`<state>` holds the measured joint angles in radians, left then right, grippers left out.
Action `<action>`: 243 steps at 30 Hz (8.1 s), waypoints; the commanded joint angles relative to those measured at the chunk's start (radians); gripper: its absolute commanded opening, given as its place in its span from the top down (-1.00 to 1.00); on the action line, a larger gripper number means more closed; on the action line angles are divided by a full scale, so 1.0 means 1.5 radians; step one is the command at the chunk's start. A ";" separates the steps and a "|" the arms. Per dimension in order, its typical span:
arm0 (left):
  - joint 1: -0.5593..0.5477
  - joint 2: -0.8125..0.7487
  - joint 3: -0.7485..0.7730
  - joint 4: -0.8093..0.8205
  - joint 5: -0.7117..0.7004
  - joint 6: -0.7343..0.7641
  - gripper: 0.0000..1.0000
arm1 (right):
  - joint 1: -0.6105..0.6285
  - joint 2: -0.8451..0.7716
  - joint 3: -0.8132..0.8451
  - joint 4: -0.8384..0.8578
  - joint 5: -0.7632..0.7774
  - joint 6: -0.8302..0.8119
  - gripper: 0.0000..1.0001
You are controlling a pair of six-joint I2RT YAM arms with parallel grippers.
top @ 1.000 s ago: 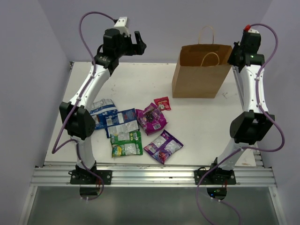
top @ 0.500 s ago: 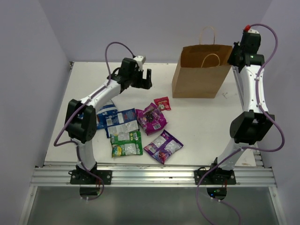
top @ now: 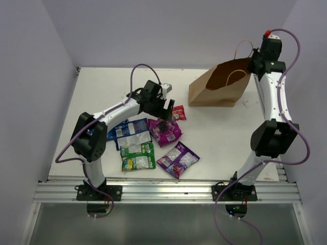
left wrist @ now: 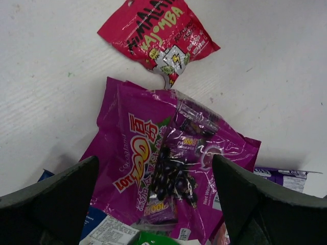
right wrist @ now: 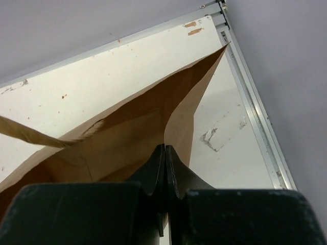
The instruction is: Place the snacks into the paper bag
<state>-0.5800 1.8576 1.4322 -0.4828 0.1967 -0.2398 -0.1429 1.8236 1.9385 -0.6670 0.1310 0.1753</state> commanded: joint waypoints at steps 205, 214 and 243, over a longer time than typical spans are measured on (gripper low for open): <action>-0.031 -0.035 0.261 0.449 0.045 0.027 1.00 | 0.138 -0.063 -0.070 -0.037 -0.069 0.001 1.00; -0.031 0.228 0.557 0.454 0.146 -0.054 1.00 | 0.138 -0.068 -0.072 -0.035 -0.075 0.002 1.00; -0.118 -0.178 -0.048 0.202 -0.091 0.120 -0.48 | 0.142 -0.066 -0.088 -0.036 -0.072 -0.002 1.00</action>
<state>-0.7292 1.6119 1.4944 -0.0116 0.0978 -0.1036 0.0608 1.7161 1.8179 -0.7143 0.0513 0.1722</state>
